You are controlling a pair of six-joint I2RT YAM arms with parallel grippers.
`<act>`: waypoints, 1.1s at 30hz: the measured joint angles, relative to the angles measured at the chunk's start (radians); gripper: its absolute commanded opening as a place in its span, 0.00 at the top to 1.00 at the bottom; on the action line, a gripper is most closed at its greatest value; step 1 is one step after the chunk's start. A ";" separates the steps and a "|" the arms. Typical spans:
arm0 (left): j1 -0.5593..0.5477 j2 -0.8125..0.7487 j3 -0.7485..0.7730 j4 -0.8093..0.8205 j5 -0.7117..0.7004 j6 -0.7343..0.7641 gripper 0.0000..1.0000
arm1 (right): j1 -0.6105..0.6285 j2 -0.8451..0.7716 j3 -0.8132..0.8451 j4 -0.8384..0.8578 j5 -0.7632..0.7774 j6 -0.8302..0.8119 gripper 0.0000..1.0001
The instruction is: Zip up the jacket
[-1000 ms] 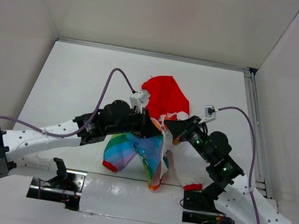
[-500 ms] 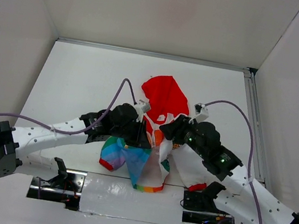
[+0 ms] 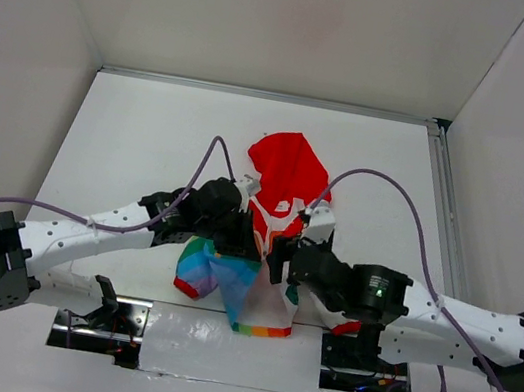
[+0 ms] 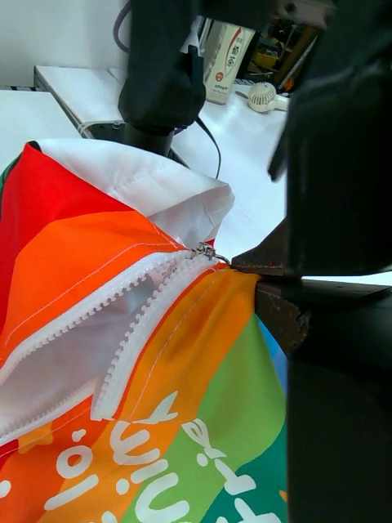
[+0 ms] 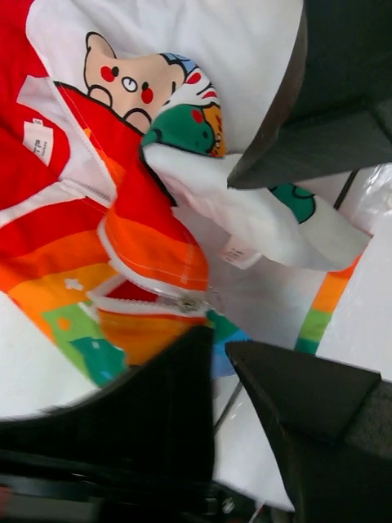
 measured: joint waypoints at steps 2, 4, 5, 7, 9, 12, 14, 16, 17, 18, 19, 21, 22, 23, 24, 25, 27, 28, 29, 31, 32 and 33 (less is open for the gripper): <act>0.002 0.000 0.009 -0.010 0.002 -0.001 1.00 | 0.090 0.034 0.017 -0.038 0.061 -0.002 0.25; 0.004 0.000 0.019 -0.021 0.003 -0.002 1.00 | 0.143 0.059 0.029 -0.053 0.081 -0.005 0.29; 0.006 0.000 0.024 -0.025 0.005 -0.002 1.00 | 0.157 0.066 0.029 -0.052 0.081 -0.010 0.32; 0.006 0.000 0.027 -0.025 0.007 -0.002 1.00 | 0.159 0.069 0.029 -0.050 0.073 -0.014 0.34; 0.007 0.000 0.028 -0.025 0.010 -0.002 1.00 | 0.159 0.067 0.026 -0.040 0.066 -0.015 0.34; 0.008 0.000 0.030 -0.031 0.018 -0.002 1.00 | 0.159 0.056 -0.012 0.006 0.043 -0.021 0.36; 0.008 0.000 0.034 -0.032 0.027 -0.001 1.00 | 0.159 0.052 -0.048 0.032 0.026 -0.033 0.38; 0.008 0.000 0.036 -0.031 0.032 -0.002 1.00 | 0.159 0.054 -0.075 0.067 0.016 -0.050 0.40; 0.008 0.000 0.036 -0.031 0.034 -0.002 1.00 | 0.159 0.056 -0.085 0.082 0.012 -0.061 0.40; 0.008 0.000 0.035 -0.032 0.036 -0.002 1.00 | 0.159 0.063 -0.090 0.088 0.013 -0.066 0.41; 0.008 0.000 0.036 -0.031 0.037 -0.002 1.00 | 0.159 0.076 -0.091 0.092 0.021 -0.068 0.41; 0.008 0.000 0.035 -0.031 0.041 -0.001 1.00 | 0.159 0.102 -0.091 0.102 0.040 -0.071 0.42; 0.008 0.000 0.036 -0.032 0.043 -0.001 1.00 | 0.159 0.113 -0.091 0.103 0.048 -0.071 0.42; 0.008 0.000 0.036 -0.032 0.045 -0.001 1.00 | 0.159 0.123 -0.092 0.107 0.056 -0.075 0.43; 0.008 0.000 0.036 -0.032 0.047 -0.001 1.00 | 0.159 0.129 -0.095 0.114 0.063 -0.080 0.45; 0.008 0.000 0.036 -0.032 0.051 0.000 1.00 | 0.159 0.133 -0.102 0.125 0.067 -0.087 0.46; 0.008 0.000 0.036 -0.031 0.057 0.000 1.00 | 0.159 0.135 -0.116 0.146 0.072 -0.098 0.46; 0.008 0.000 0.035 -0.031 0.059 0.000 1.00 | 0.159 0.136 -0.119 0.154 0.074 -0.103 0.49; 0.008 0.000 0.036 -0.031 0.061 0.000 1.00 | 0.159 0.137 -0.121 0.161 0.077 -0.108 0.49; 0.008 0.000 0.036 -0.031 0.066 0.001 1.00 | 0.159 0.137 -0.122 0.182 0.095 -0.113 0.50; 0.008 0.000 0.036 -0.031 0.068 0.002 1.00 | 0.159 0.137 -0.123 0.191 0.103 -0.116 0.51; 0.008 0.000 0.035 -0.031 0.071 0.002 1.00 | 0.159 0.138 -0.124 0.201 0.111 -0.119 0.52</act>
